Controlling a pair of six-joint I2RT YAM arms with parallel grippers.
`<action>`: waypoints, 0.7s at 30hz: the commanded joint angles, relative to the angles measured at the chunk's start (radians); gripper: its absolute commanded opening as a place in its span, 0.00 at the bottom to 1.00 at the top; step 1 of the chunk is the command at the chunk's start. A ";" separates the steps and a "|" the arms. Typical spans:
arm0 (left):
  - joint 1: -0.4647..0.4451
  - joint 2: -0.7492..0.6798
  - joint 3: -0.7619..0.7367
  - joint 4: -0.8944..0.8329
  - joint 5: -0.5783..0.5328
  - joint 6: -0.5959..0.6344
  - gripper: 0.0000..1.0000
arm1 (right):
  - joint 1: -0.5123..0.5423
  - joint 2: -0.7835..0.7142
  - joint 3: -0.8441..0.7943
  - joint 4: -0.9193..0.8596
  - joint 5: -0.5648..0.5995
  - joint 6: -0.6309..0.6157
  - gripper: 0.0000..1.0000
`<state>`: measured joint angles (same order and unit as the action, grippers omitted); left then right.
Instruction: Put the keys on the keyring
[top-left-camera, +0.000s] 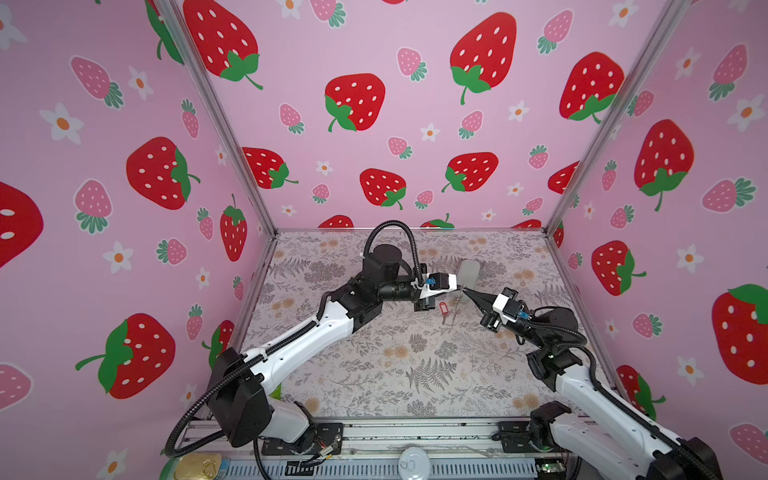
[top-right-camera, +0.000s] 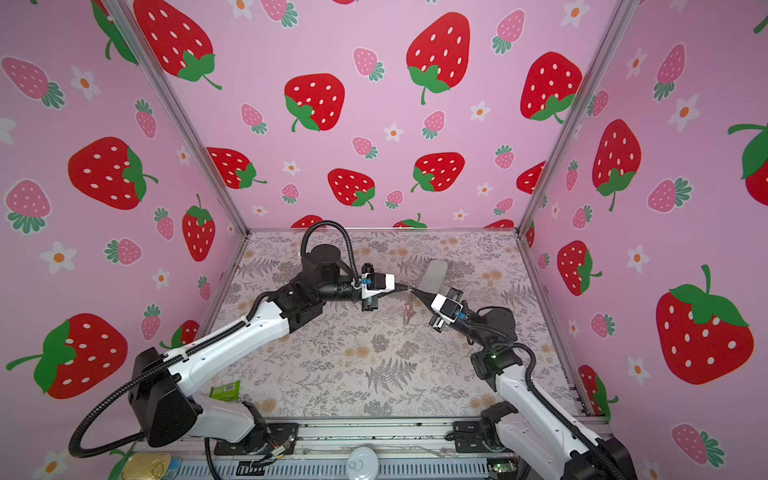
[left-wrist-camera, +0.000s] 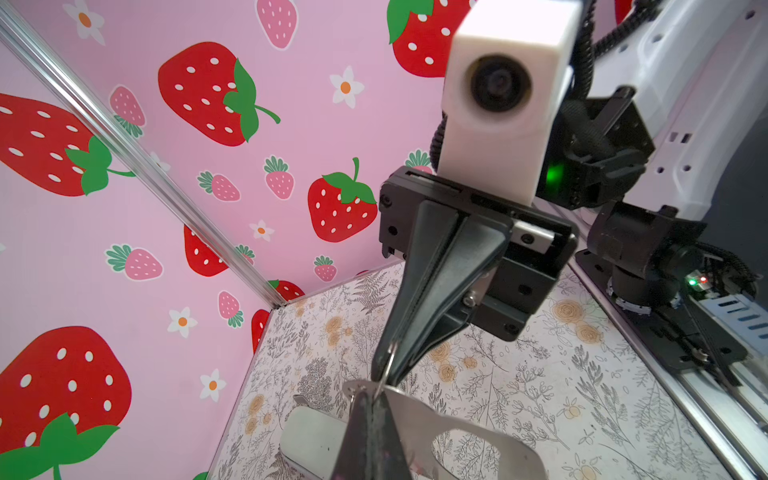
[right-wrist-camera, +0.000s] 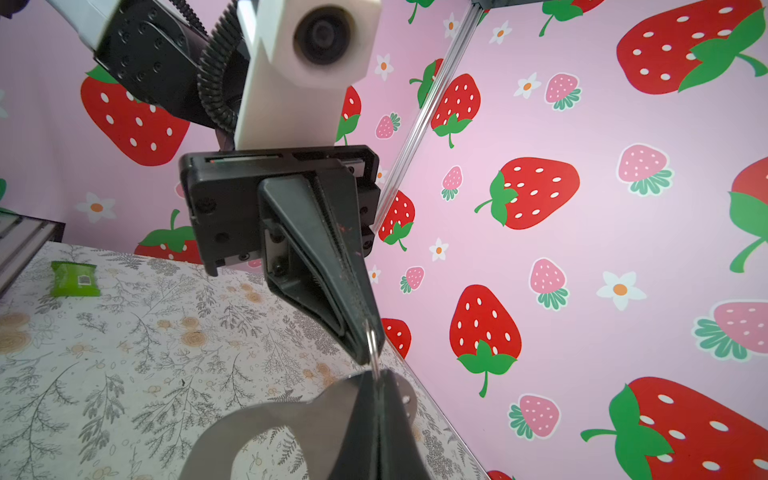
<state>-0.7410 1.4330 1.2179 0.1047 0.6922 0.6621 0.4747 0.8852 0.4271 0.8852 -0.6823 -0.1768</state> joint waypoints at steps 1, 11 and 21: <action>0.003 -0.017 0.008 -0.003 0.019 0.030 0.00 | -0.004 -0.003 0.015 0.036 -0.015 -0.002 0.02; 0.000 -0.012 0.008 -0.008 -0.004 0.048 0.00 | -0.004 -0.005 0.022 0.011 0.013 -0.053 0.00; -0.004 -0.009 0.012 -0.038 -0.043 0.080 0.17 | -0.004 -0.022 0.023 -0.046 0.049 -0.158 0.00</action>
<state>-0.7425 1.4330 1.2179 0.0914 0.6613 0.7094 0.4747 0.8833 0.4271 0.8558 -0.6563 -0.2680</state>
